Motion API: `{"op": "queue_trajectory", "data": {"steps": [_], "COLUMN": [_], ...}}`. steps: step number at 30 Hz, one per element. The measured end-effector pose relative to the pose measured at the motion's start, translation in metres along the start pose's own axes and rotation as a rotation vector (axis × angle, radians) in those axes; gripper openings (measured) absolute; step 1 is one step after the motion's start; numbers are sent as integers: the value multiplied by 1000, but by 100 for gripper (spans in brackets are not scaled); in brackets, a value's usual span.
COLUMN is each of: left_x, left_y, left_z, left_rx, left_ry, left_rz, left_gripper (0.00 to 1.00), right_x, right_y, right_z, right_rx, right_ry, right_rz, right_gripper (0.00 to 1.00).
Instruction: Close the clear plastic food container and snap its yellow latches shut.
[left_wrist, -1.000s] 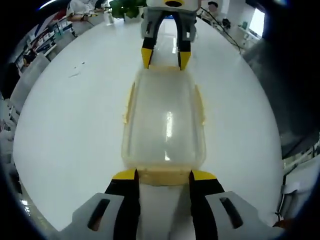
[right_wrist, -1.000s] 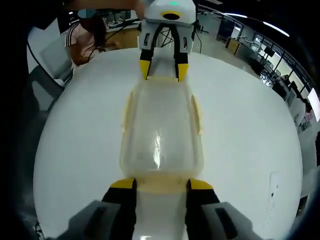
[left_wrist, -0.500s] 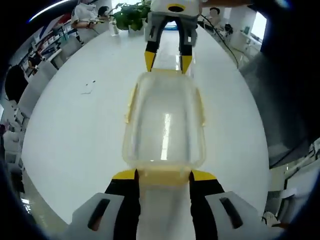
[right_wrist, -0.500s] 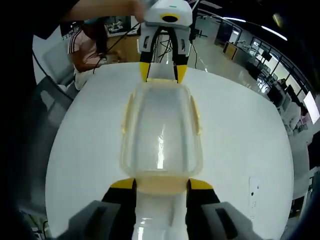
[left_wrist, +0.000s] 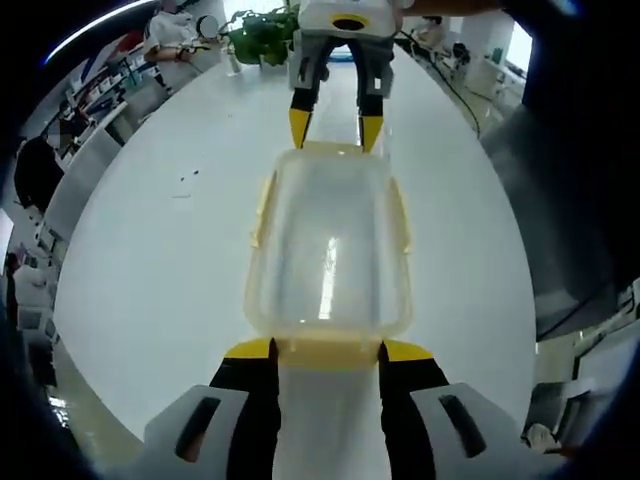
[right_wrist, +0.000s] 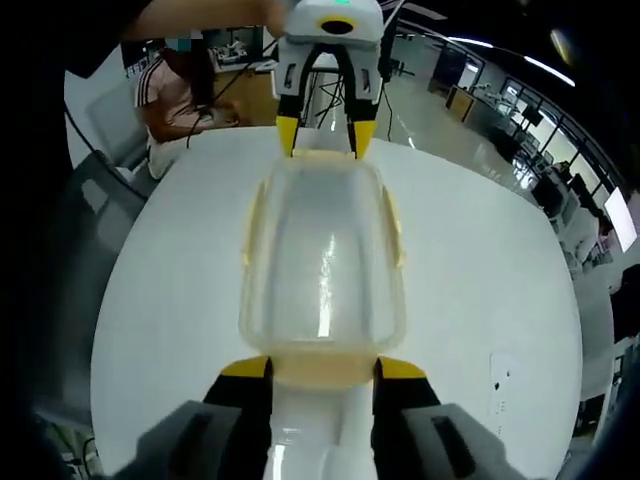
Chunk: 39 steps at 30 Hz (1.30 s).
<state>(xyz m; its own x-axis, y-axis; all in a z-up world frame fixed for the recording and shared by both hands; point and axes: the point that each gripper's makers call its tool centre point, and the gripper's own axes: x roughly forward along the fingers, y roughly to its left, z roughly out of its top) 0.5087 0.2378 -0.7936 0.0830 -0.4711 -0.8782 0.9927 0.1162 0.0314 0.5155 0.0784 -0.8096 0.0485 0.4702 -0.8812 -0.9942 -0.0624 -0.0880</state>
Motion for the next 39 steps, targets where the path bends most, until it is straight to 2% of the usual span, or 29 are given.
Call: {"op": "queue_trajectory", "data": {"steps": [6, 18, 21, 27, 31, 39], "left_x": [5, 17, 20, 31, 36, 44], "left_y": [0, 0, 0, -5, -5, -6], "left_z": [17, 65, 74, 90, 106, 125], "left_rx": [17, 75, 78, 86, 101, 112], "left_ry": [-10, 4, 0, 2, -14, -19], "left_rz": [-3, 13, 21, -5, 4, 18], "left_gripper": [35, 35, 35, 35, 35, 35], "right_x": [-15, -47, -56, -73, -82, -94], "right_y": [4, 7, 7, 16, 17, 20], "right_z": [-14, -45, -55, -70, -81, -98], "right_rx": [27, 57, 53, 61, 74, 76], "right_ry": [-17, -14, -3, 0, -1, 12], "right_rz": [-15, -54, -67, -65, -78, -81], "right_gripper": [36, 36, 36, 36, 36, 36]}}
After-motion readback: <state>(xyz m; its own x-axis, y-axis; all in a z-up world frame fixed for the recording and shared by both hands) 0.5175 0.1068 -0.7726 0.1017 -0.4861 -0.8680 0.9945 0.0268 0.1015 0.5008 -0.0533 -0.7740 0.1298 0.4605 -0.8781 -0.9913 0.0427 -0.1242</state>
